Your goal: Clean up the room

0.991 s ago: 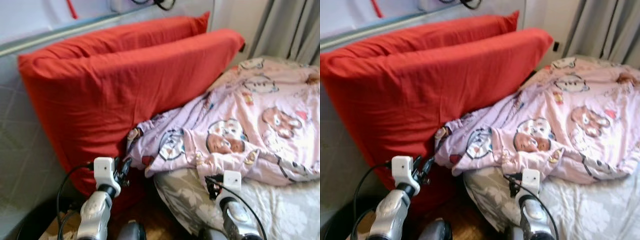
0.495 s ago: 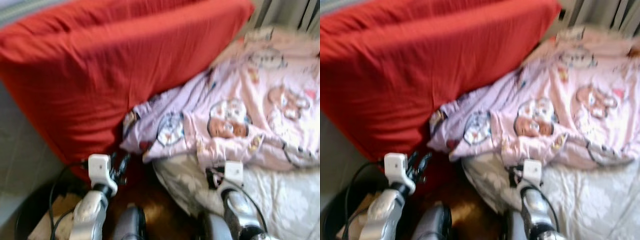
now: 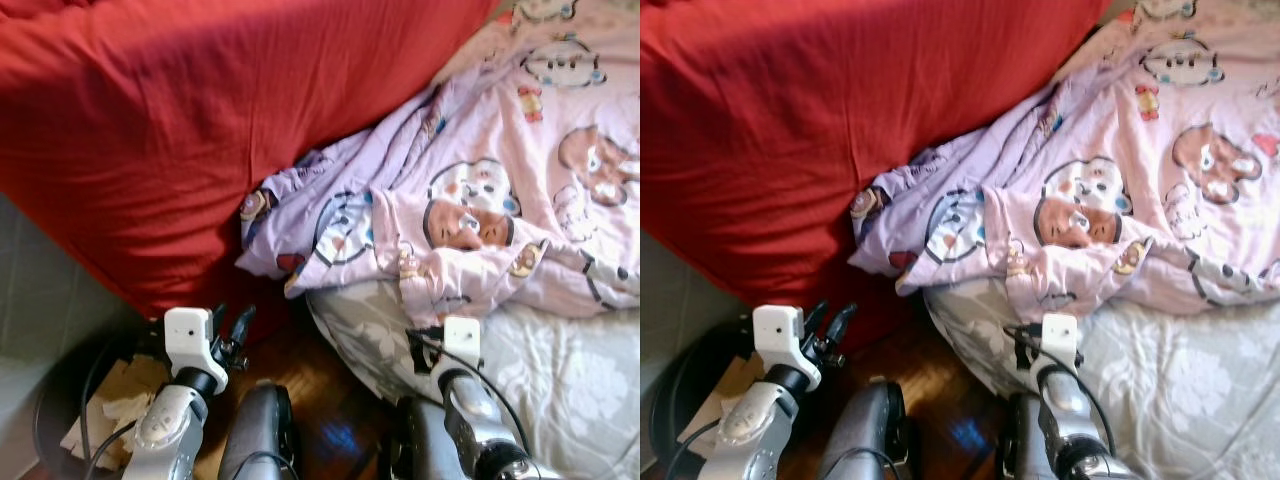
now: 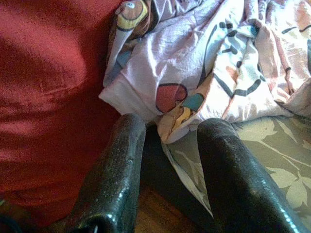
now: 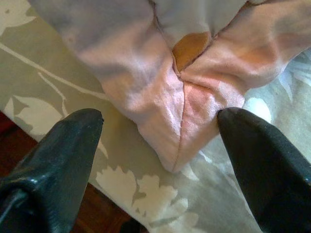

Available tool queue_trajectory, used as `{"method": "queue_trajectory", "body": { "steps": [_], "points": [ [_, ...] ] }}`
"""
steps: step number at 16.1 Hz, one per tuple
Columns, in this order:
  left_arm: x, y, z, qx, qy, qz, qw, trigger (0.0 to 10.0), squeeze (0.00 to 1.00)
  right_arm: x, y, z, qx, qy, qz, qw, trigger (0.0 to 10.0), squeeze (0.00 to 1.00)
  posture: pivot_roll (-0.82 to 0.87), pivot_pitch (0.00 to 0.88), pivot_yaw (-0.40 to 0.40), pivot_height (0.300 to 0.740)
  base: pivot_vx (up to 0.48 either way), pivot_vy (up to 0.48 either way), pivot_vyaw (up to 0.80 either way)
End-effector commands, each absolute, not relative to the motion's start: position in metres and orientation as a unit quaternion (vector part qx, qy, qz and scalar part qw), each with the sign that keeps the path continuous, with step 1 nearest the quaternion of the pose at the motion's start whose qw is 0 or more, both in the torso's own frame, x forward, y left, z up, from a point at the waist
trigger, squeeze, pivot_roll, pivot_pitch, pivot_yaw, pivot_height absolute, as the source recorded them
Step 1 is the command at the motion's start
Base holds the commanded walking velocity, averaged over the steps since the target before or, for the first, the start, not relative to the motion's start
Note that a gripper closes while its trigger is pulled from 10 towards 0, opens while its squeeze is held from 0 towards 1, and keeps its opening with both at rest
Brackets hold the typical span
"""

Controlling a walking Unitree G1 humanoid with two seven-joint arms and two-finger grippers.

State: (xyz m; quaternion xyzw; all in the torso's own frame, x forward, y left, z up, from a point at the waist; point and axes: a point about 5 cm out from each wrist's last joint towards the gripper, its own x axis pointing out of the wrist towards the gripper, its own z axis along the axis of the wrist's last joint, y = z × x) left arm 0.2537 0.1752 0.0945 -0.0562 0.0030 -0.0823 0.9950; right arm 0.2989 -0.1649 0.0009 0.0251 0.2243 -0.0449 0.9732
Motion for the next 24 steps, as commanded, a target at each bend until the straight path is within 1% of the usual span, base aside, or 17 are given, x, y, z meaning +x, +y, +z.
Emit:
{"method": "queue_trajectory", "body": {
  "steps": [1, 7, 11, 13, 16, 19, 21, 22, 23, 24],
  "points": [
    [0.248, 0.178, 0.093, -0.052, 0.015, -0.076, 0.996, 10.0, 0.00, 0.293, -0.162, -0.006, 0.024, 0.243, -0.042, 0.969, 10.0, 0.00, 0.22, 0.349, 0.058, 0.625, 0.000, 0.000, 0.00],
    [0.239, 0.183, 0.095, -0.051, 0.029, -0.069, 0.996, 10.0, 0.00, 0.305, -0.162, 0.006, 0.019, 0.225, -0.048, 0.973, 10.0, 0.00, 0.23, 0.352, 0.056, 0.625, 0.000, 0.000, 0.00],
    [0.238, 0.181, 0.097, -0.053, 0.033, -0.067, 0.996, 10.0, 0.00, 0.306, -0.176, 0.007, -0.016, 0.234, -0.077, 0.969, 10.0, 0.00, 0.23, 0.361, 0.053, 0.625, 0.000, 0.000, 0.00],
    [0.237, 0.181, 0.097, -0.054, 0.035, -0.067, 0.996, 10.0, 0.00, 0.305, -0.183, 0.007, -0.017, 0.236, -0.100, 0.966, 10.0, 0.00, 0.23, 0.363, 0.054, 0.625, 0.000, 0.000, 0.00],
    [0.237, 0.181, 0.097, -0.054, 0.036, -0.066, 0.996, 10.0, 0.00, 0.304, -0.181, 0.006, -0.011, 0.239, -0.090, 0.967, 10.0, 0.00, 0.23, 0.369, 0.054, 0.625, 0.000, 0.000, 0.00],
    [0.239, 0.180, 0.098, -0.054, 0.035, -0.067, 0.996, 10.0, 0.00, 0.304, -0.169, 0.004, 0.011, 0.241, -0.063, 0.968, 10.0, 0.00, 0.23, 0.369, 0.055, 0.625, 0.000, 0.000, 0.00],
    [0.239, 0.180, 0.099, -0.054, 0.035, -0.066, 0.996, 10.0, 0.00, 0.303, -0.166, 0.001, 0.032, 0.249, -0.063, 0.966, 10.0, 0.00, 0.23, 0.369, 0.055, 0.625, 0.000, 0.000, 0.00],
    [0.239, 0.181, 0.098, -0.053, 0.035, -0.065, 0.996, 10.0, 0.00, 0.302, -0.166, 0.001, 0.035, 0.251, -0.062, 0.965, 9.7, 0.00, 0.23, 0.369, 0.055, 0.625, 0.000, 0.000, 0.00],
    [0.239, 0.182, 0.098, -0.052, 0.036, -0.064, 0.996, 10.0, 0.00, 0.302, -0.164, 0.000, 0.033, 0.252, -0.060, 0.965, 3.0, 0.00, 0.24, 0.374, 0.058, 0.625, 0.000, 0.000, 0.00],
    [0.238, 0.182, 0.098, -0.052, 0.037, -0.064, 0.996, 10.0, 0.00, 0.301, -0.163, 0.000, 0.034, 0.253, -0.059, 0.965, 0.0, 0.00, 0.24, 0.374, 0.058, 0.625, 0.000, 0.000, 0.00]
  ]
}}
